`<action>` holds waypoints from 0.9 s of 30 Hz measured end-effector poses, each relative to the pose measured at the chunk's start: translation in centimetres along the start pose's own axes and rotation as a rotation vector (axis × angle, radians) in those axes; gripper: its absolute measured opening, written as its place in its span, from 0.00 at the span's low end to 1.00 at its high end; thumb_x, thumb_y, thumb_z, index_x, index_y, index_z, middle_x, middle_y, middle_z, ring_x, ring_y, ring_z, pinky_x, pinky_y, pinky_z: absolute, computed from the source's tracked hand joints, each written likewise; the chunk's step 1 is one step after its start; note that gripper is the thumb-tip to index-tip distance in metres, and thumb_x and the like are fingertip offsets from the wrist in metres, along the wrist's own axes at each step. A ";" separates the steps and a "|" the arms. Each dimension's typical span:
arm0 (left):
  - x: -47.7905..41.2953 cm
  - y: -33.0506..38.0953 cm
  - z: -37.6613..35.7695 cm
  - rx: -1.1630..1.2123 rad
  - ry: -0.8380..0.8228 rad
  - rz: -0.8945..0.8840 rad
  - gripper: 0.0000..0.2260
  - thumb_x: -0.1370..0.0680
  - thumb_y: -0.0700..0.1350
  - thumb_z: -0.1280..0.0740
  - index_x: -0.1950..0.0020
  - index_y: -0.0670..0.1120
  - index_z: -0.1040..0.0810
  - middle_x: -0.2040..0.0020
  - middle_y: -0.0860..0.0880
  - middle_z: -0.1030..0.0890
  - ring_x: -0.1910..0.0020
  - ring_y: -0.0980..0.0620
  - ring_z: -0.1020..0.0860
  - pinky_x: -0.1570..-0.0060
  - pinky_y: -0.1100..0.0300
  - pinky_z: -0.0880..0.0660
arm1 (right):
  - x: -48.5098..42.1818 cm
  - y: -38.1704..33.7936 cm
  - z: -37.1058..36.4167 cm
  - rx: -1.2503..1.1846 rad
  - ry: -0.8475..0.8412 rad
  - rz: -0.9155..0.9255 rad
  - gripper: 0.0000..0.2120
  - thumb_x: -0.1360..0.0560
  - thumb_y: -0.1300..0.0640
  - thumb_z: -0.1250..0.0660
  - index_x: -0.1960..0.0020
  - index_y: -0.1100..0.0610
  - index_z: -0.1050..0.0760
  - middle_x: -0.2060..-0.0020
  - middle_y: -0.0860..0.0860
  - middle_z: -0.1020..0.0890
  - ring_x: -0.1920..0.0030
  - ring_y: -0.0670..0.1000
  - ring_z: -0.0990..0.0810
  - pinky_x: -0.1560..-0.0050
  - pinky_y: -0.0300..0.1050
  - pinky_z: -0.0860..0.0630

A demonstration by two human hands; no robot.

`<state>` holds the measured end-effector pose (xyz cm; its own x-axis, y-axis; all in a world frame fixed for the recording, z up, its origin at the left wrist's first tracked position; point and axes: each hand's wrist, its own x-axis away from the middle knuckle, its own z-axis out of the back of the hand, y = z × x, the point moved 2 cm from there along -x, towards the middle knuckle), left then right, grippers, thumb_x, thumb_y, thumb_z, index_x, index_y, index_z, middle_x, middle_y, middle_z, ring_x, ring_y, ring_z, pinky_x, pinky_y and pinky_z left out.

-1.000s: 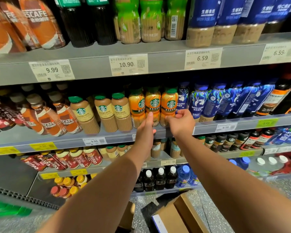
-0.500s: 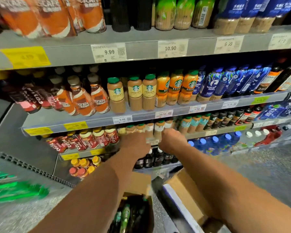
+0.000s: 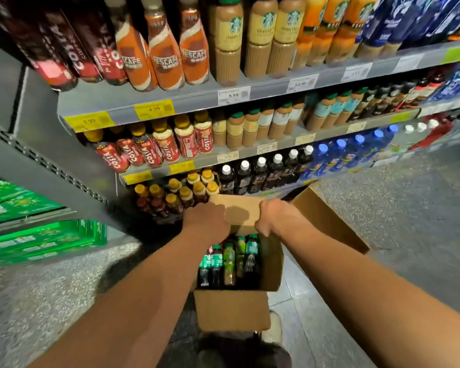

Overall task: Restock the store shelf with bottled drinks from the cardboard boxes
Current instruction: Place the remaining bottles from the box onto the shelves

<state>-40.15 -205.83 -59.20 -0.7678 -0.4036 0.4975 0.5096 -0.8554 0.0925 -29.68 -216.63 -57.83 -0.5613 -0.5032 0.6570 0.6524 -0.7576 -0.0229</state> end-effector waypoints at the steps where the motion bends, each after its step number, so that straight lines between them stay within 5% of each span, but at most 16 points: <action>1: 0.1 -0.2 -1.1 -0.005 -0.013 -0.014 0.15 0.22 0.52 0.43 0.40 0.47 0.27 0.43 0.45 0.24 0.44 0.43 0.25 0.54 0.52 0.31 | -0.3 0.0 -0.8 0.006 -0.011 -0.011 0.17 0.29 0.59 0.35 0.41 0.61 0.26 0.45 0.58 0.21 0.44 0.60 0.21 0.50 0.48 0.24; 10: -0.4 -2.0 -9.2 0.045 -0.113 -0.015 0.20 0.21 0.52 0.40 0.31 0.47 0.33 0.29 0.42 0.33 0.37 0.42 0.27 0.50 0.51 0.27 | -3.0 -0.7 -9.4 -0.085 -0.081 -0.066 0.16 0.26 0.56 0.35 0.40 0.60 0.25 0.44 0.58 0.21 0.45 0.60 0.21 0.55 0.47 0.26; 15: -1.7 -1.7 -12.5 0.126 -0.183 0.057 0.13 0.21 0.51 0.40 0.43 0.45 0.25 0.46 0.45 0.22 0.46 0.44 0.23 0.49 0.51 0.26 | -4.3 0.1 -13.4 -0.078 -0.171 -0.065 0.17 0.25 0.56 0.36 0.38 0.59 0.26 0.42 0.56 0.21 0.42 0.59 0.22 0.52 0.46 0.26; 20: -3.5 -1.0 -14.3 0.182 -0.199 0.108 0.10 0.23 0.52 0.38 0.47 0.47 0.26 0.48 0.47 0.22 0.49 0.45 0.23 0.52 0.52 0.25 | -5.7 0.9 -15.6 -0.170 -0.226 -0.036 0.15 0.24 0.55 0.38 0.38 0.58 0.26 0.42 0.56 0.22 0.41 0.57 0.23 0.46 0.46 0.25; 24: -5.8 -1.0 -17.7 0.308 -0.205 0.192 0.08 0.23 0.51 0.39 0.50 0.47 0.27 0.49 0.46 0.22 0.50 0.45 0.23 0.58 0.54 0.28 | -8.4 1.3 -18.5 -0.248 -0.260 -0.051 0.13 0.25 0.55 0.37 0.43 0.58 0.24 0.46 0.55 0.21 0.46 0.57 0.21 0.54 0.45 0.27; 27: -6.9 -0.9 -21.7 0.369 -0.294 0.218 0.12 0.22 0.52 0.39 0.44 0.47 0.25 0.46 0.45 0.22 0.46 0.44 0.24 0.53 0.53 0.27 | -10.4 1.5 -21.6 -0.321 -0.307 -0.106 0.12 0.25 0.55 0.36 0.44 0.59 0.25 0.48 0.56 0.21 0.50 0.57 0.22 0.57 0.44 0.29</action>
<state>-43.70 -209.33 -81.39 -0.5135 -0.4062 0.7559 0.7895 -0.5687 0.2308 -33.86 -221.48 -81.01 -0.4081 -0.3058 0.8602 0.3809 -0.9133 -0.1441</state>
